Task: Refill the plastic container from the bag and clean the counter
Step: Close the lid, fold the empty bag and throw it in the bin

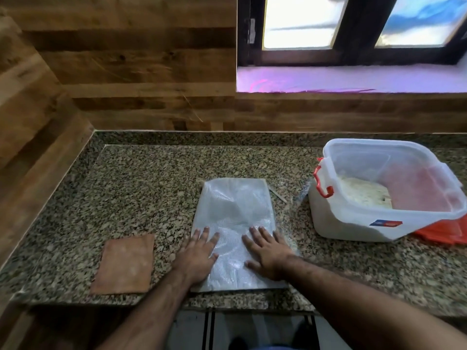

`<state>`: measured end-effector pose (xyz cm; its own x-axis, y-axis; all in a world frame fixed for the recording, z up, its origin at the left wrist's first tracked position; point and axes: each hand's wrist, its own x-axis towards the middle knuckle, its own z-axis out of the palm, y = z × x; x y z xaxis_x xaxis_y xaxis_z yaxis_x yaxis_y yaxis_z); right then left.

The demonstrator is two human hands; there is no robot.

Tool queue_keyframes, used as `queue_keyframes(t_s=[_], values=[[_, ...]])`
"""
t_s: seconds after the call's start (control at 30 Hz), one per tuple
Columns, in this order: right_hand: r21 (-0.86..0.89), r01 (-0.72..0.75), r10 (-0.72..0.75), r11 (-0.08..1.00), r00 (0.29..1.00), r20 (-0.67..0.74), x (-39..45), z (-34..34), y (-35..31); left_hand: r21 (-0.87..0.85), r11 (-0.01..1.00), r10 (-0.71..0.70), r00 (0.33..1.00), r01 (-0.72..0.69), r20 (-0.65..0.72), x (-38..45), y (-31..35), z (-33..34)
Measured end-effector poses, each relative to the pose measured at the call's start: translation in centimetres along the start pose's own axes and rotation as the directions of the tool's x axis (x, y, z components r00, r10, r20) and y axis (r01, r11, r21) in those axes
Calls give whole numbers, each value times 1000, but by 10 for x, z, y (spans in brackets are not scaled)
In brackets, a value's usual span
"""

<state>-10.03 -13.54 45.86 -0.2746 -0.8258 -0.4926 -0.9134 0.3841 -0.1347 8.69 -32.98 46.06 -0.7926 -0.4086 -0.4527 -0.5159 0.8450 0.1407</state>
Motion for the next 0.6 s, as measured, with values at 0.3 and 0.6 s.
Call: queue_keyframes(t_s=[0.3,0.6], values=[[1,-7,7,1000,999,39,3,14,4,54,998,29,989,-37,145,6,-12,-5],[99,-13,22,995,995,-93,-25,-60,-7,-116,990,59,988,-75,-143,0,33,-66]])
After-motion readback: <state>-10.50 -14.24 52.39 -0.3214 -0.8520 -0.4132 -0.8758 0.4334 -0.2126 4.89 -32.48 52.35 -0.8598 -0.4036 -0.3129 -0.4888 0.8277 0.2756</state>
